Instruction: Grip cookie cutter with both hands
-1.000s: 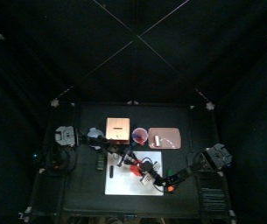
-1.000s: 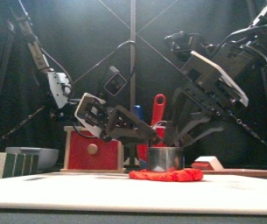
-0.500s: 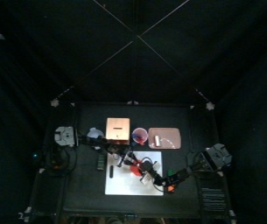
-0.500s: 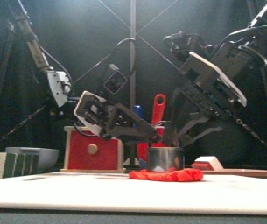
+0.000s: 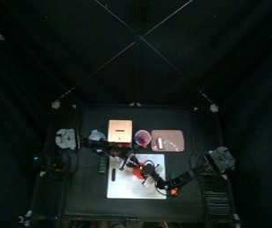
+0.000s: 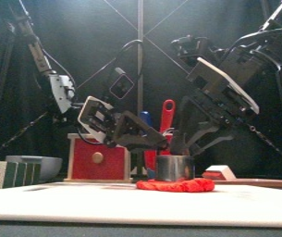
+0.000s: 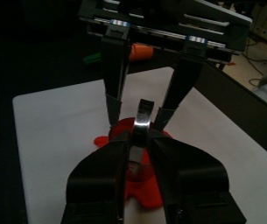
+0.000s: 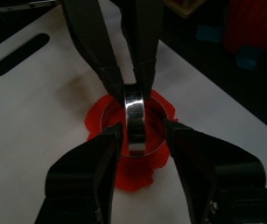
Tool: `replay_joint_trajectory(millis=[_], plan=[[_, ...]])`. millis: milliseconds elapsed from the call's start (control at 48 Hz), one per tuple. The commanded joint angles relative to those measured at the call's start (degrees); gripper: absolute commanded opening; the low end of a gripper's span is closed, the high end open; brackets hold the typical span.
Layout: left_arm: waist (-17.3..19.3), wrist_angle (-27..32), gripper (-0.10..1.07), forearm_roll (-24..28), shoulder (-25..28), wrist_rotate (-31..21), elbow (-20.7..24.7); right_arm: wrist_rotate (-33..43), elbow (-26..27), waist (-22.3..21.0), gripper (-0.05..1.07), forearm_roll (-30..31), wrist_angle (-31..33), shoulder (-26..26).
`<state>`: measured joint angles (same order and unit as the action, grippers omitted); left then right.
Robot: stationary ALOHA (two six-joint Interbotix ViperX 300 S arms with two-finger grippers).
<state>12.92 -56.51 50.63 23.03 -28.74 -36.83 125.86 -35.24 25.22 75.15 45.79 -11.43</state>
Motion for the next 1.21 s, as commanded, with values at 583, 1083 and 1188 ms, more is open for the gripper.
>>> replay_joint_trajectory(millis=[583, 1083, 1188], plan=[[-1.0, 1.1, 0.59, -0.2, 0.5, -0.4, 0.3, 0.2, 1.3, 0.2, 0.59, -0.7, 0.2, -0.1], [-1.3, 1.7, 0.59, -0.8, 1.9, -0.6, 0.0, 0.4, 1.2, 0.2, 0.59, -0.7, 0.6, -0.3], [-1.4, 2.6, 0.59, -0.8, 1.9, -0.7, -0.3, 0.4, 1.2, 0.2, 0.59, -0.7, 0.6, -0.4]])
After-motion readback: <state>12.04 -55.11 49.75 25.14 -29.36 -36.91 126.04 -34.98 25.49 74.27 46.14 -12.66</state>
